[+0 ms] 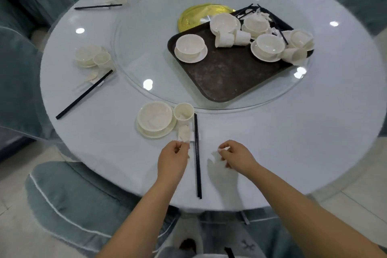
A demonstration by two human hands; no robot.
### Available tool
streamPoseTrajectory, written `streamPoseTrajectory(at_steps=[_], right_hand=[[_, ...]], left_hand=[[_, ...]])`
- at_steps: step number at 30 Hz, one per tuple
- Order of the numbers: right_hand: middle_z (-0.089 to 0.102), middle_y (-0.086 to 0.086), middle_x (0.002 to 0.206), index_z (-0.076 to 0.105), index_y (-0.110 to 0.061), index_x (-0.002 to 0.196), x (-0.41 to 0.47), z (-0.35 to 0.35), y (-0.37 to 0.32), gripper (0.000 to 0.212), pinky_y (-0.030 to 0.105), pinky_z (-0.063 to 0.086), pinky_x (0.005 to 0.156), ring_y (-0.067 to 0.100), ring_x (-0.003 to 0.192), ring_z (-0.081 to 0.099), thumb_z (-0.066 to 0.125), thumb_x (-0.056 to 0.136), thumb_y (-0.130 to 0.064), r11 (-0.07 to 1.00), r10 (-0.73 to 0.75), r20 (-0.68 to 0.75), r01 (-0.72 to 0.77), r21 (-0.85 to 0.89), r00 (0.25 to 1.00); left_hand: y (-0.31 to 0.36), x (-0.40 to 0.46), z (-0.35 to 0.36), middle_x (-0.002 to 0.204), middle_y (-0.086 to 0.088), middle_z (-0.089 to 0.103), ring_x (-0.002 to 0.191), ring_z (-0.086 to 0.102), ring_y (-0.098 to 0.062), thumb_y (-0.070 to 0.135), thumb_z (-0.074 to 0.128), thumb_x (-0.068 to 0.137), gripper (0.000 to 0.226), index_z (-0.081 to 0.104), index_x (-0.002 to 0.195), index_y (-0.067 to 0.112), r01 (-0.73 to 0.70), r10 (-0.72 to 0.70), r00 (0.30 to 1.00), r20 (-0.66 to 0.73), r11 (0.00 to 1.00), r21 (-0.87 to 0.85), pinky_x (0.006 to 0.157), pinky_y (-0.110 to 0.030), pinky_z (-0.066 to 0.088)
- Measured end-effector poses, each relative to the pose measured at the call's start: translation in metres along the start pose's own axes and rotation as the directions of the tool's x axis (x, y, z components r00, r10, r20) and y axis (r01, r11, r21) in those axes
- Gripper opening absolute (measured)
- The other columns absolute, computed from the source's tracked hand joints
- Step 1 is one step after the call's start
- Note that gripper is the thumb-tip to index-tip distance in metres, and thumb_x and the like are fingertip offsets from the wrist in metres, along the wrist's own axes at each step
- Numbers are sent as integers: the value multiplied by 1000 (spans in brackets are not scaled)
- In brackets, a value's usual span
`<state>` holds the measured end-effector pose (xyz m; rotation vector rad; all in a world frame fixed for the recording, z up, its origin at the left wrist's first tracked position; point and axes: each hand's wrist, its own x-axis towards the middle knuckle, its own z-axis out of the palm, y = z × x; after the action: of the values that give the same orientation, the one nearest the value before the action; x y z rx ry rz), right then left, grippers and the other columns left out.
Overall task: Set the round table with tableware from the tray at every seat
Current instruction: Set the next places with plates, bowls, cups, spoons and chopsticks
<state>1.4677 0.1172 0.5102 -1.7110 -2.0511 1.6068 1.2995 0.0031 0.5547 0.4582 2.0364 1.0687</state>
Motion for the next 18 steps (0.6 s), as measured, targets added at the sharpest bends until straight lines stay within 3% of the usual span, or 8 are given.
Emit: streamPoseTrajectory(at_steps=[6,11,18], right_hand=[[71,-2,83,62,-27,94,-84,-6,13,8,19,48,55,7,56,65,58,94,-33,991,-19,-133,37,132,991],[71,-3,81,62,-29,88,-154,-19,30,7,25,55,62,9,57,65,57,93,-32,975,-5,-227,55,213,974],[71,-5,83,63,-32,91,-228,-54,69,6,23,55,62,7,62,65,58,94,-34,966,32,-352,61,251,935]], left_hand=[[4,-53,16,70,1,67,71,64,-18,33,58,92,25,66,83,11,-160,150,973,173,986,48,78,-40,55],[9,-102,41,71,0,68,70,65,-16,36,58,93,27,67,84,12,-232,209,932,297,972,45,75,-36,55],[17,-164,90,79,0,69,74,65,-14,39,54,96,27,67,87,18,-334,280,853,440,941,49,71,-28,52]])
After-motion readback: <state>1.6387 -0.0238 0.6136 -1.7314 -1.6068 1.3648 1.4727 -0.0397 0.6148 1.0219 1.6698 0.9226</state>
